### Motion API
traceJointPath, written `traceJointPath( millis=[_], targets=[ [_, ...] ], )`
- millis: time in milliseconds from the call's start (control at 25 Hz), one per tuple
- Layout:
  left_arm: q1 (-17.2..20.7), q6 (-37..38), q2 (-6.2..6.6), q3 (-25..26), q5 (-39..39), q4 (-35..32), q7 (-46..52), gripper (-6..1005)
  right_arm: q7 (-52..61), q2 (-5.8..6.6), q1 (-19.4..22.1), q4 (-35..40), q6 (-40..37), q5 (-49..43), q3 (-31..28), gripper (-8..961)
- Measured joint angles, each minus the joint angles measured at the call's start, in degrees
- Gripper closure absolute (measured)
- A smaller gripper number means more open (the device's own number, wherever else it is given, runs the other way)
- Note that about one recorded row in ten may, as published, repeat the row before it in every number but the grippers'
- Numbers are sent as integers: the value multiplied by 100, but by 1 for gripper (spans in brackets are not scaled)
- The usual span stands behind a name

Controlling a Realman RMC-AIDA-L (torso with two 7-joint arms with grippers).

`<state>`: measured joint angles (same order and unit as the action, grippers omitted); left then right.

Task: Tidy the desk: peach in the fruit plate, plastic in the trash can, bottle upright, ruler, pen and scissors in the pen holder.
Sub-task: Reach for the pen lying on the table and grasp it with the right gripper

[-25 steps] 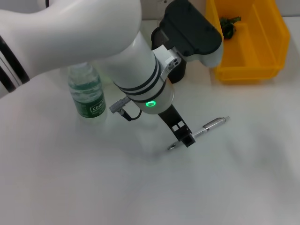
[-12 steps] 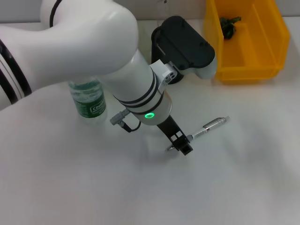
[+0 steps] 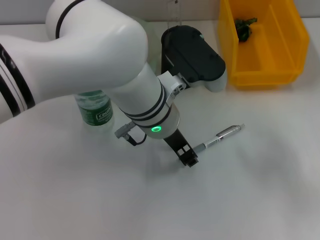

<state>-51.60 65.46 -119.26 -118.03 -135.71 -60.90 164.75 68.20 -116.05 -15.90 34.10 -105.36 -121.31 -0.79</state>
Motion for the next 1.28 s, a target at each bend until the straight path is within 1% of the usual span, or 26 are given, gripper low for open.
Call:
traceJointPath(
  millis=[680, 880, 1120, 1280],
  targets=[
    [32, -1, 0, -115, 19, 33, 5, 579, 0, -6, -13, -53, -2, 3, 0, 339],
    [38, 2, 0, -125, 18, -5, 5, 591, -7, 15, -35, -141, 34, 2, 0, 338],
    [38, -29, 0, -142, 18, -19, 4, 669, -9, 13, -53, -140, 39, 2, 0, 337],
    [36, -44, 0, -144, 18, -19, 4, 669, -8, 11, -58, -140, 41, 2, 0, 336]
  ],
)
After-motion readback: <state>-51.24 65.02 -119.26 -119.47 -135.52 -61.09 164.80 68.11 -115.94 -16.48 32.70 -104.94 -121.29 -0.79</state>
